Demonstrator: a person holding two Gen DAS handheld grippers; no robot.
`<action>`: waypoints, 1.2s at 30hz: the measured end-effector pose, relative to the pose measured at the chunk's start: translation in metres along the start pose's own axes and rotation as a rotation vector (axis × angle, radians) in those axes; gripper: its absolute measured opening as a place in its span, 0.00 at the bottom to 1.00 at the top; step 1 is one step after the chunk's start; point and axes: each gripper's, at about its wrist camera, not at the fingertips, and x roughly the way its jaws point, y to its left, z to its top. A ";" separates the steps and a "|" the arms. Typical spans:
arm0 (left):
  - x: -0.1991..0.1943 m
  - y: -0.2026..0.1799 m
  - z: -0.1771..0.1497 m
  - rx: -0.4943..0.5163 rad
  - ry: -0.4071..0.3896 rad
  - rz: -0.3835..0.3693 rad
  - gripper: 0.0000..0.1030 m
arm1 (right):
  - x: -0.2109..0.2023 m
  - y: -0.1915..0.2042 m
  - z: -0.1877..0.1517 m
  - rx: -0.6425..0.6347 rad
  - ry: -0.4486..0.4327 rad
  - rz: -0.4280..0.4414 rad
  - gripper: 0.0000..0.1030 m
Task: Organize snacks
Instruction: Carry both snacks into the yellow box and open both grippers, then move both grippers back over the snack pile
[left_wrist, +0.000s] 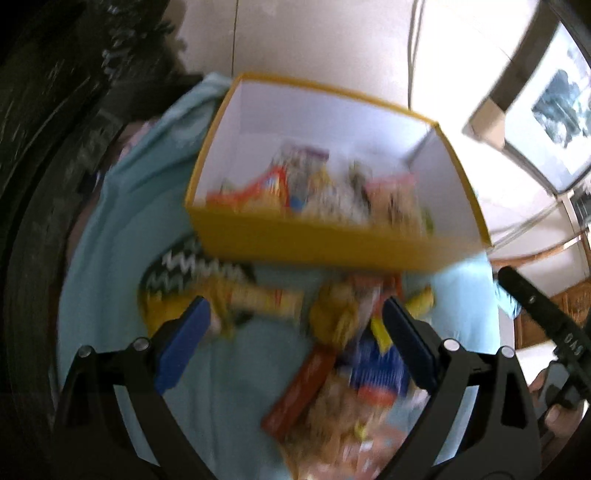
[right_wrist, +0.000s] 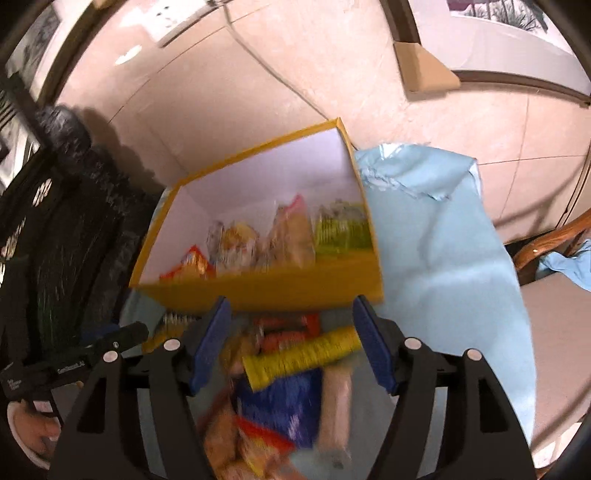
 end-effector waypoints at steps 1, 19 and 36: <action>-0.001 0.001 -0.013 0.001 0.016 0.004 0.93 | -0.004 0.001 -0.009 -0.014 0.003 -0.007 0.68; 0.008 -0.014 -0.125 0.080 0.176 -0.001 0.93 | -0.020 -0.016 -0.135 -0.007 0.273 -0.108 0.85; 0.039 -0.016 -0.164 0.077 0.288 -0.002 0.93 | -0.019 -0.010 -0.187 -0.131 0.381 -0.084 0.86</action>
